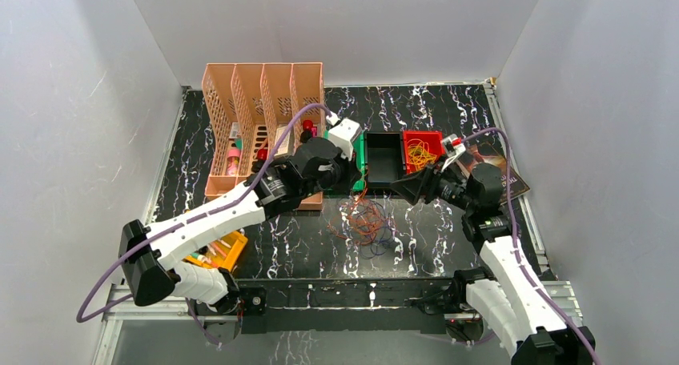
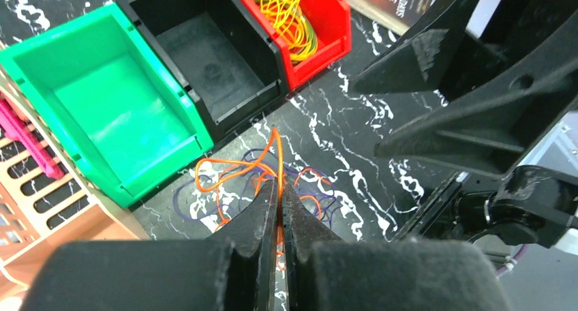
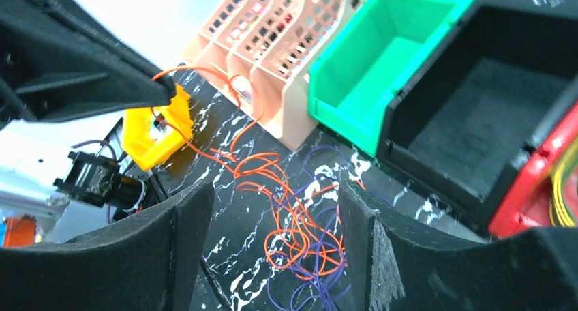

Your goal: Untangle the cables

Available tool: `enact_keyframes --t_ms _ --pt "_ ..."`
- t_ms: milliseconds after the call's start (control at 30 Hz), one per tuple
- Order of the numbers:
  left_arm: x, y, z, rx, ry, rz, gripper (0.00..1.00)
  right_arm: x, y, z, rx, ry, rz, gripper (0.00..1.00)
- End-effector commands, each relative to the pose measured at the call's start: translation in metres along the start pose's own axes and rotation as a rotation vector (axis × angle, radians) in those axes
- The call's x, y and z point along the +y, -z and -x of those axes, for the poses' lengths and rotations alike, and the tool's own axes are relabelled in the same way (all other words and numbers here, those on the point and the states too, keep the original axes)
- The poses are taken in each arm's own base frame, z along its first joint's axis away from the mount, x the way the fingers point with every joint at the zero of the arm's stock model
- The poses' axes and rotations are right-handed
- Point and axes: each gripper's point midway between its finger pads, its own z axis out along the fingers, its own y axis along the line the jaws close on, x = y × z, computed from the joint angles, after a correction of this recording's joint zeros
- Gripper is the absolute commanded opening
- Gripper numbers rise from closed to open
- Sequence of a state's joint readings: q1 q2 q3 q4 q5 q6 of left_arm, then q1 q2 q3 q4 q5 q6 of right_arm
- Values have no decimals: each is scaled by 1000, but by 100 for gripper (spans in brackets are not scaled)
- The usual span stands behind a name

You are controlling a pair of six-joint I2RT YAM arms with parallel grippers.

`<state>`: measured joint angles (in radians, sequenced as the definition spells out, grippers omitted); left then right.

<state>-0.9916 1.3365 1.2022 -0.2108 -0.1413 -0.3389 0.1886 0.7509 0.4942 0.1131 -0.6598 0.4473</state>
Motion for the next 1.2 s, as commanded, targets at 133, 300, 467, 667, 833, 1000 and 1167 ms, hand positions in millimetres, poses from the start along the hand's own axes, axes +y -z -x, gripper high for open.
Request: enact_keyframes --t_ms 133,300,467,667,833,1000,1167 --pt "-17 29 48 -99 -1 -57 0 61 -15 28 -119 201 250 78" --pt "-20 35 59 -126 7 -65 0 70 -33 22 -133 239 243 85" --pt "-24 43 71 -159 16 -80 0 74 -47 23 -155 293 239 90" --pt "-26 49 81 -173 20 -85 0 81 -63 17 -145 310 283 90" --pt "-27 56 90 -197 28 -86 0 84 -80 4 -127 306 304 89" --pt "-30 64 103 -221 19 -90 0 88 -94 -9 -112 273 327 83" --pt "-29 73 121 -264 3 -74 0 80 -104 -28 -67 226 313 65"
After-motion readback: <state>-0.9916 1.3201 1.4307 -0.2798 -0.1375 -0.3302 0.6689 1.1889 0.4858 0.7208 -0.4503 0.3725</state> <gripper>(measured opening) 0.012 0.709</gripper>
